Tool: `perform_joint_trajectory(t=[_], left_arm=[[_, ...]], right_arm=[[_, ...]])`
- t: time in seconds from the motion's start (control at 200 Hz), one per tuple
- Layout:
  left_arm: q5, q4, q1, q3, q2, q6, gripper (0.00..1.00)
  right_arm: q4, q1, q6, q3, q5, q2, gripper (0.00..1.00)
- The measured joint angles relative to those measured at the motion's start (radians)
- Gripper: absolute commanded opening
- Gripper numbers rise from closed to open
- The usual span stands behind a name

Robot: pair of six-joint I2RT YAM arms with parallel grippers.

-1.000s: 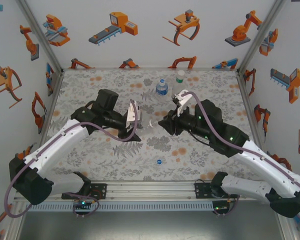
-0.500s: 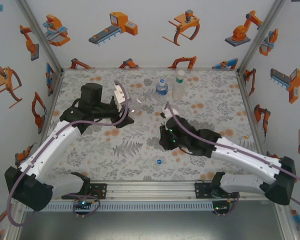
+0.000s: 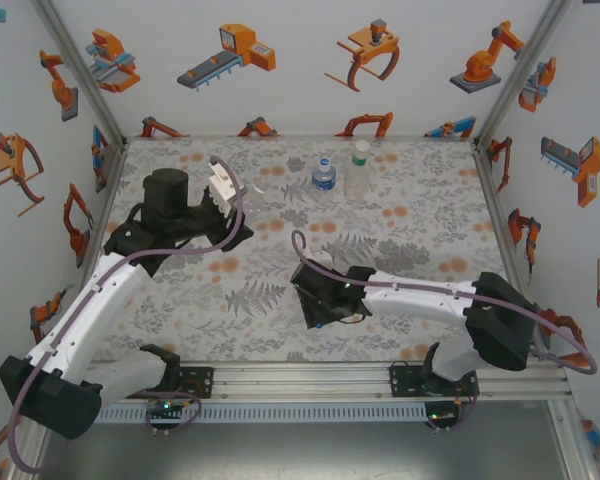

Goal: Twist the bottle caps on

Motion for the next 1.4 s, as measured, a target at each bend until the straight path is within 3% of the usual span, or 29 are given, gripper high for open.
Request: perform_joint_trajectory(t=[0.711, 1.397], left_arm=[[0.022, 0.02, 0.011, -0.012, 0.016, 0.0, 0.0], [0.04, 0.021, 0.011, -0.012, 0.016, -0.003, 0.0]], right_arm=[[0.003, 0.0, 0.027, 0.034, 0.006, 0.107, 0.39], [-0.003, 0.0, 0.027, 0.054, 0.023, 0.15, 0.39]])
